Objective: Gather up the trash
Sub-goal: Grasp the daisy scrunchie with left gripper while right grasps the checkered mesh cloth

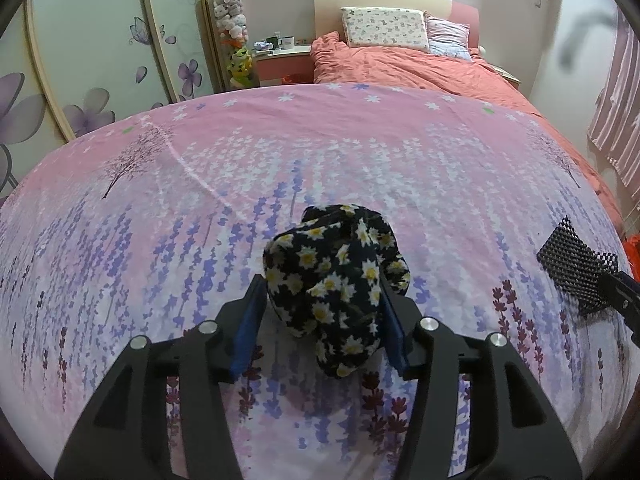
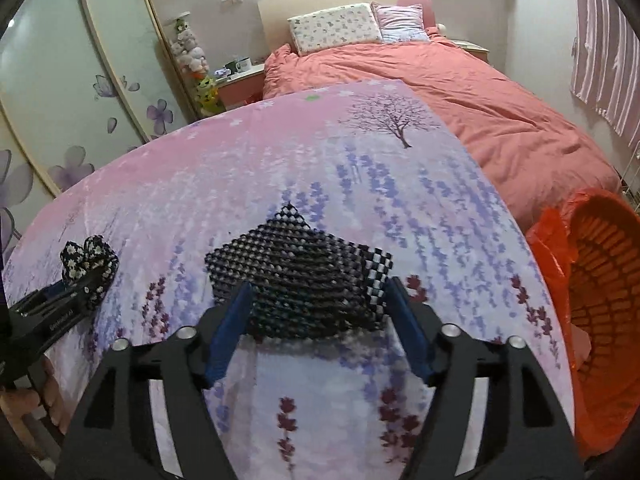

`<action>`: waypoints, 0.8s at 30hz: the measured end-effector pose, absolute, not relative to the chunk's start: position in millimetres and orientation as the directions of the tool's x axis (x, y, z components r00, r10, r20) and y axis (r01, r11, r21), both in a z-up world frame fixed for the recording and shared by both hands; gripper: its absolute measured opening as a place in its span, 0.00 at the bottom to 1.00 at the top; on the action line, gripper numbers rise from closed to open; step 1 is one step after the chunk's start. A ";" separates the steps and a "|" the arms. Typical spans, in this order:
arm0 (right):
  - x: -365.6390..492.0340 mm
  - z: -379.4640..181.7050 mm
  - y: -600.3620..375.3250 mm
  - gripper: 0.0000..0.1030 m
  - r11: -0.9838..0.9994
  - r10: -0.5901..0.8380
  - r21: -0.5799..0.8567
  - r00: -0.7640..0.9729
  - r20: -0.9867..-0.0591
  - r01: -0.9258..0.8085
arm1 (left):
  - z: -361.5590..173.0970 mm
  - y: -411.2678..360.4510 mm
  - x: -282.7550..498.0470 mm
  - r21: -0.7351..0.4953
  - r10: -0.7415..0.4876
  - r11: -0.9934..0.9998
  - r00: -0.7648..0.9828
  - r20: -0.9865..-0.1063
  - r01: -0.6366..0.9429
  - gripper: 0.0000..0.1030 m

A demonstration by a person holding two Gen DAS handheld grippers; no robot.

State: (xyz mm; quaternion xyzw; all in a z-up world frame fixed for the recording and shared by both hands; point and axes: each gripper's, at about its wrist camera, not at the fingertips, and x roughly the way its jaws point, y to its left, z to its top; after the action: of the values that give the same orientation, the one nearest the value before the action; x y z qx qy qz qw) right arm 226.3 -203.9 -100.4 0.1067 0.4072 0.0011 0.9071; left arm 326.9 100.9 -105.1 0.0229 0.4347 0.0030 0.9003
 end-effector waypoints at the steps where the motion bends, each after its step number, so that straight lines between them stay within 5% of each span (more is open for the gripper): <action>1: 227.5 -101.4 -201.8 0.75 0.978 0.084 0.189 0.664 -0.743 0.087 | -105.2 100.9 326.9 0.044 0.025 0.999 0.622 -0.783 0.015 0.52; 6: 239.5 -107.3 -184.2 0.76 0.990 0.023 0.108 0.645 -0.764 0.092 | -105.1 101.2 326.9 0.043 0.025 0.999 0.622 -0.783 0.015 0.52; 8: 240.9 -106.0 -177.8 0.59 0.994 0.011 0.076 0.645 -0.764 0.072 | -105.4 101.1 326.8 0.042 0.024 0.999 0.622 -0.783 0.014 0.52; 10: 239.1 -104.4 -173.1 0.23 0.995 0.059 0.094 0.655 -0.753 0.018 | -105.8 101.1 326.6 0.039 0.022 0.999 0.621 -0.783 0.013 0.52; 11: 238.2 -104.3 -172.3 0.21 0.996 0.060 0.089 0.657 -0.752 0.011 | -105.8 101.2 326.6 0.037 0.021 0.999 0.621 -0.784 0.013 0.53; 24: 230.3 -108.2 -188.8 0.20 0.994 0.017 0.081 0.655 -0.755 0.068 | -106.2 107.9 326.7 -0.009 -0.008 1.000 0.618 -0.786 0.002 0.60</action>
State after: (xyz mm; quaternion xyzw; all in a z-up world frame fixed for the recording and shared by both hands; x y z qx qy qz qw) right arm 230.3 -188.8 -108.2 0.0511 0.4148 -0.0142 0.9084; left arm 326.7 107.9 -106.2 -0.0037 0.4371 -0.0028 0.8994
